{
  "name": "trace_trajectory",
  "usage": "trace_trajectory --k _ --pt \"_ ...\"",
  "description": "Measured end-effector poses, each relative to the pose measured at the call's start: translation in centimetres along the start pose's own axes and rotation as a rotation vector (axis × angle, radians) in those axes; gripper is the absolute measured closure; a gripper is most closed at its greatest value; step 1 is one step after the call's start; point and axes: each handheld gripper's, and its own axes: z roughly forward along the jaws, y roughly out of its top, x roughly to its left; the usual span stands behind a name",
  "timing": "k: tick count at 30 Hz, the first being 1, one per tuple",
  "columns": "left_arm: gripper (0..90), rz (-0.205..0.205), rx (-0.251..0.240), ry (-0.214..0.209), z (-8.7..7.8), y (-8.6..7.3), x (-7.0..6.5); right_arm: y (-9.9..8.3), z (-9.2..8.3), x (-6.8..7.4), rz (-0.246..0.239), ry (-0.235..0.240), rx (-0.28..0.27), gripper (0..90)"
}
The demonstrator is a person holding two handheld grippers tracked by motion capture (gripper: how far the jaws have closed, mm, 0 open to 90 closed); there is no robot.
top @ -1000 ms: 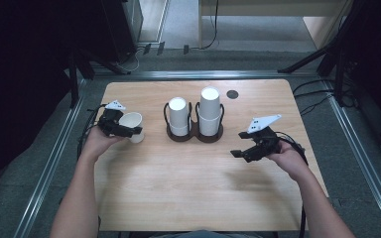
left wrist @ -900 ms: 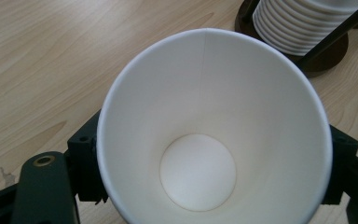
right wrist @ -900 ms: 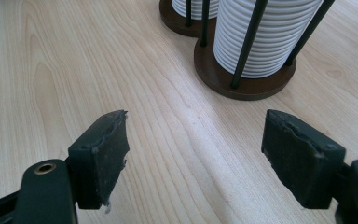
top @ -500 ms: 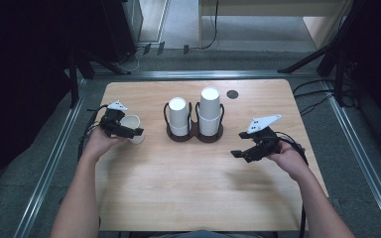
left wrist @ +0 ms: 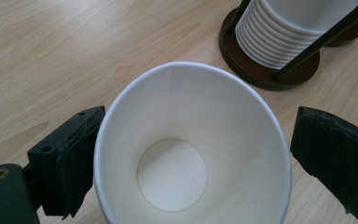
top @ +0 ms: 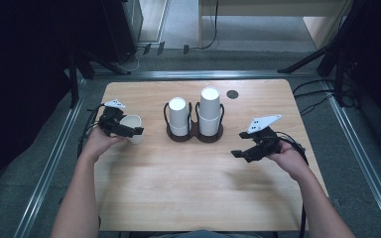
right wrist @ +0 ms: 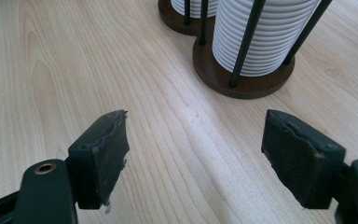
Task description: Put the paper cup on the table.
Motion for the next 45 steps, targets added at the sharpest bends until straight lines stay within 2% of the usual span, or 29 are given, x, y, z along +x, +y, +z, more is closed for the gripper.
trace_trajectory --k 5,13,17,20,21,24,29,33,36,45 --pt "2.6 -0.007 -0.016 -0.003 -0.7 0.4 0.0 0.0 0.1 0.1 -0.006 -0.003 0.010 22.7" --pt "2.6 0.013 -0.025 -0.006 -1.8 1.1 -0.4 0.0 0.3 0.1 -0.011 -0.001 0.017 22.6" --pt "2.6 0.019 -0.031 0.009 -2.3 1.5 -0.7 0.0 0.3 0.2 -0.022 -0.002 0.023 22.7" --pt "2.6 0.003 -0.041 0.009 -2.7 1.7 -0.8 0.0 0.4 0.3 -0.023 0.002 0.026 22.7" --pt "2.6 0.004 -0.043 0.022 -2.9 1.8 -0.9 0.0 0.4 0.3 -0.023 0.003 0.026 22.7" --pt "2.6 0.008 -0.053 0.026 -3.3 2.1 -1.1 0.0 0.4 0.3 -0.023 0.002 0.027 22.7" --pt "2.6 0.017 -0.077 0.013 -3.9 2.7 -1.8 0.0 0.4 0.1 -0.023 -0.001 0.027 22.7" --pt "2.9 0.023 -0.074 0.023 -4.1 3.3 -2.6 0.0 0.3 0.2 -0.025 -0.004 0.027 22.7" --pt "5.5 0.020 -0.086 0.006 -4.4 3.6 -3.1 0.0 0.2 0.2 -0.027 -0.007 0.025 22.6" --pt "5.5 0.060 -0.079 -0.034 -4.0 4.0 -4.7 0.0 0.1 0.2 -0.024 -0.010 0.024 22.7"
